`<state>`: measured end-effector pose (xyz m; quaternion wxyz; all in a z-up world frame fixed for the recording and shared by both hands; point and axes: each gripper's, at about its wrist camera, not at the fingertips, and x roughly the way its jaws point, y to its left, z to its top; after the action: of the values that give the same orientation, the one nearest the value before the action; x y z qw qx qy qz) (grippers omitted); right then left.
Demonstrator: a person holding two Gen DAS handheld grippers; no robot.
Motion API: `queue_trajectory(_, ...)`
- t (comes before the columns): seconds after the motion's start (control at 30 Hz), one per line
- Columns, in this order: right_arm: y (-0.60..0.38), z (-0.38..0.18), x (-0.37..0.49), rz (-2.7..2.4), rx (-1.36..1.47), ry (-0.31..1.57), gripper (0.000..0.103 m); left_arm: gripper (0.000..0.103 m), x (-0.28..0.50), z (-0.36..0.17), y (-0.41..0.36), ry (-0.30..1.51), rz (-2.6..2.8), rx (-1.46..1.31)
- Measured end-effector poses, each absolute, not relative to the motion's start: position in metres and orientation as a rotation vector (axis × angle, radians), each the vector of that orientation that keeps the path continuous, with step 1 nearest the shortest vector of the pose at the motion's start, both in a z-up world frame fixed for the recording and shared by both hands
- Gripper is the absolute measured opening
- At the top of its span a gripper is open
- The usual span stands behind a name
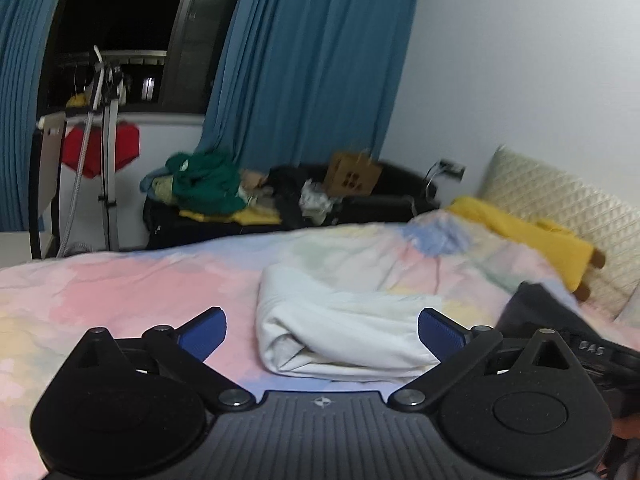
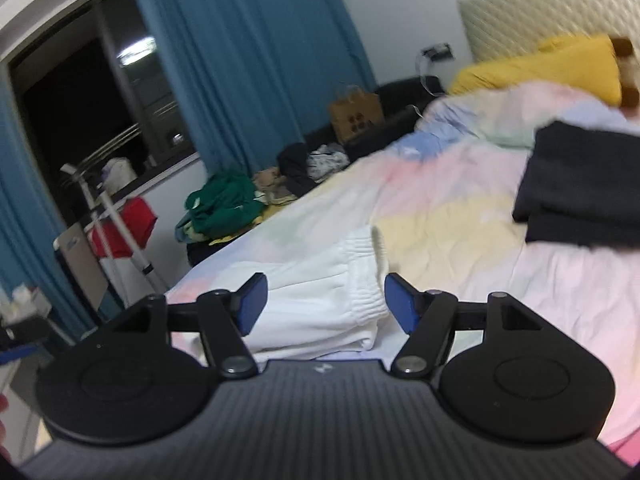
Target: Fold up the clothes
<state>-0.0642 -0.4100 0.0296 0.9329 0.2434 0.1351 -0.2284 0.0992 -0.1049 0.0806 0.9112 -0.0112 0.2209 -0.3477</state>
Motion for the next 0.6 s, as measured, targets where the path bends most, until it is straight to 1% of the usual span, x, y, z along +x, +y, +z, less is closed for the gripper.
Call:
queue_trajectory(0.03,-0.404,0.034,-0.067,-0.445,0.48,0.276,0.085,0.103,0.088,0.082,-0.101,0.444,-0.716,-0.031)
queue_trajectory(0.07,-0.398,0.038,-0.07,-0.426,0.458,0.274,0.091,0.103,0.076,0.083,-0.096,0.433,-0.716,-0.038)
queue_trajectory(0.27,-0.362,0.041,-0.074,-0.427,0.363,0.265,0.09,0.103,0.033,0.069,-0.09,0.386,-0.662,0.031)
queue_trajectory(0.47,-0.335,0.023,-0.062,-0.437,0.253,0.269,0.09,0.103,0.034,0.044,-0.086,0.387,-0.609,0.075)
queue_trajectory(0.6,-0.328,0.006,-0.058,-0.425,0.266,0.29,0.09,0.103,0.04,0.028,-0.083,0.388,-0.554,0.099)
